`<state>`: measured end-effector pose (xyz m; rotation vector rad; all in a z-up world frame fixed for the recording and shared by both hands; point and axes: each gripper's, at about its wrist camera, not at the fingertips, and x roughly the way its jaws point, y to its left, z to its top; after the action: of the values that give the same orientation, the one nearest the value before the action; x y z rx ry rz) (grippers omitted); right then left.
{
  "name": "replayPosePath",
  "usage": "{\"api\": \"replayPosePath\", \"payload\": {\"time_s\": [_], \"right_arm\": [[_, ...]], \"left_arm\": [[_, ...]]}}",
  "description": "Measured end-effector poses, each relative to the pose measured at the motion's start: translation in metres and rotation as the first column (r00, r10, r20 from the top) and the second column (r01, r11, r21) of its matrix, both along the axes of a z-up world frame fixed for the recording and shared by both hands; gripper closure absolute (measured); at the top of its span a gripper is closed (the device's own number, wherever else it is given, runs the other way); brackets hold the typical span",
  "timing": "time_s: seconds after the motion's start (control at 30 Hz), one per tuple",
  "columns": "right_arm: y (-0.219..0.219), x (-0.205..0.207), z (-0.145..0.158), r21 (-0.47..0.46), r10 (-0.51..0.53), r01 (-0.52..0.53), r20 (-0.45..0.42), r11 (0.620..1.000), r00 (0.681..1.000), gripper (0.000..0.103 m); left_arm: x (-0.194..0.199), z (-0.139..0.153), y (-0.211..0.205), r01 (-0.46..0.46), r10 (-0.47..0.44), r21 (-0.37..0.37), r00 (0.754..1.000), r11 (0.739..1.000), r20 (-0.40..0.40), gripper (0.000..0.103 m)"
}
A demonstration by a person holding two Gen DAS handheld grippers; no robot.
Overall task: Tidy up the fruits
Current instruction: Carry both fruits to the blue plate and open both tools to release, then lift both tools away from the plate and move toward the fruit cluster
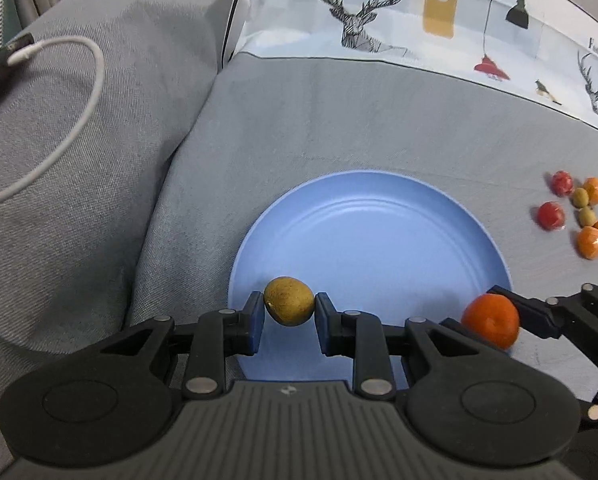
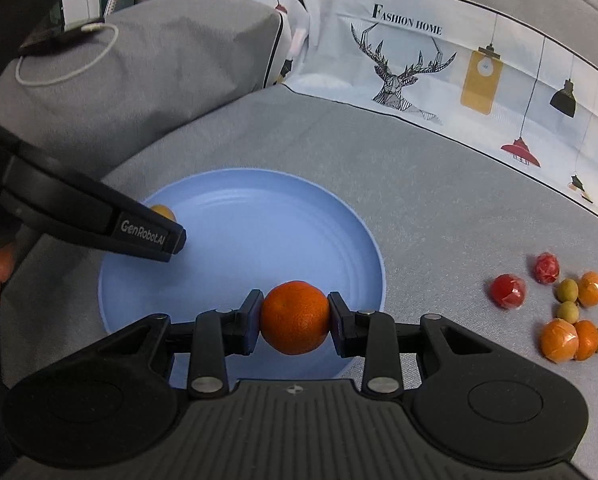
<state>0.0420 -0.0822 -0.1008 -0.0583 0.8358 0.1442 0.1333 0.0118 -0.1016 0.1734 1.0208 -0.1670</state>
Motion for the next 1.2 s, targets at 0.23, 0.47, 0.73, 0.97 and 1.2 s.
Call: {"api": "replayPosePath", "payload": {"time_s": [0.23,0.47,0.73,0.97,1.2], "right_arm": [[-0.007,0.000,0.015,0.063,0.021,-0.019,-0.021,0.998,1.000,0.019],[-0.014,-0.059,0.049,0.071,0.026,-0.024,-0.038,0.997,0.999,0.004],[-0.020,-0.141,0.083,0.061,-0.147,0.145,0.023,0.987,0.989,0.003],[-0.020,-0.170,0.104,0.077,-0.169,0.162,0.101,0.984,0.980,0.001],[-0.014,-0.191,0.116,0.072,-0.139,0.129,0.141,0.989,0.980,0.001]], "left_arm": [[-0.015,0.025,0.006,0.014,-0.009,-0.040,0.994,0.999,0.106,0.000],[-0.080,0.057,0.016,0.054,-0.054,0.005,0.988,0.999,0.142,0.000],[-0.167,0.088,0.028,-0.046,0.034,0.049,0.975,0.998,0.219,0.000],[-0.192,0.107,0.024,-0.028,0.020,0.029,0.969,0.999,0.245,0.000],[-0.210,0.120,0.023,-0.035,0.024,0.032,0.958,0.999,0.286,0.000]]}}
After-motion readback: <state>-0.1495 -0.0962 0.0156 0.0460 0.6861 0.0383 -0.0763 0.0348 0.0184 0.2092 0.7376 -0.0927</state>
